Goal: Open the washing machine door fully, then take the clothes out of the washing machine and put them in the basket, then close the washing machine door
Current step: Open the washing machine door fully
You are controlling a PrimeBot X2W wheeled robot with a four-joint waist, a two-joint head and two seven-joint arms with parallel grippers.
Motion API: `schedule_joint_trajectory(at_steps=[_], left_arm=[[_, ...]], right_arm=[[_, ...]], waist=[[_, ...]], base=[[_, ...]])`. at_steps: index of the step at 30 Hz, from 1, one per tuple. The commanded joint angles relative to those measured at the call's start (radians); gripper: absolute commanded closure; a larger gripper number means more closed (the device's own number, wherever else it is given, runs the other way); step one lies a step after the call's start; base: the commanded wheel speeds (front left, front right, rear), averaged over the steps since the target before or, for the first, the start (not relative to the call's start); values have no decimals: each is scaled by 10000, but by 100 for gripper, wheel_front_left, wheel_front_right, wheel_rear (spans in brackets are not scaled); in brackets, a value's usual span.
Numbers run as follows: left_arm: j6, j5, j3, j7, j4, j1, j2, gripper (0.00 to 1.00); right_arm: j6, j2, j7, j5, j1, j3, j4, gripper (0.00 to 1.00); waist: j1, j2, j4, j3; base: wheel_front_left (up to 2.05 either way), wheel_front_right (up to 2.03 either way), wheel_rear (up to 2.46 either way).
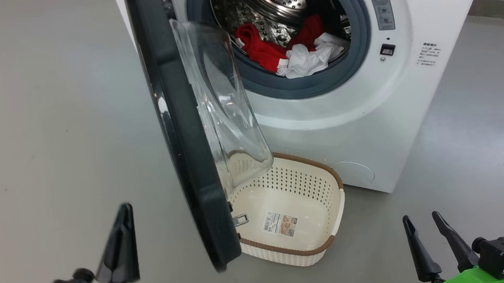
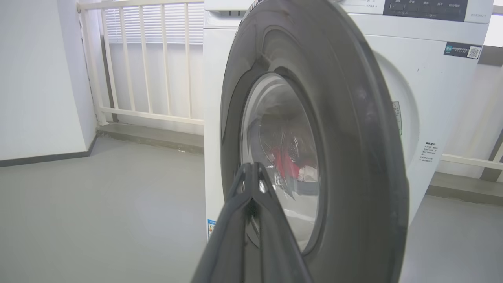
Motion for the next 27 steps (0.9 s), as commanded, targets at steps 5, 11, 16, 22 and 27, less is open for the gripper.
schedule_joint_trajectory(at_steps=[5, 11, 16, 22, 27], left_arm=[[56, 119, 121, -120, -1906, -726, 70, 100], [101, 26, -1340, -120, -2986, -799, 70, 100], [29, -239, -2683, -120, -2297, -701, 70, 100], [43, -773, -3304, -120, -843, -681, 70, 100], [120, -1022, -3223, -120, 92, -869, 70, 100]], right_arm=[[73, -46, -93, -108, -230, 188, -298, 0], [73, -73, -93, -113, -302, 209, -343, 0], [73, -90, -93, -132, -429, 267, -362, 0], [73, -117, -93, -135, -575, 315, -371, 0], [73, -146, -93, -130, -629, 303, -404, 0]], waist=[[0, 0, -110, 32], [0, 0, -243, 166], [0, 0, -384, 346], [0, 0, -526, 533], [0, 0, -579, 671]], base=[[0, 0, 0], [0, 0, 0], [0, 0, 0], [0, 0, 0], [0, 0, 0]])
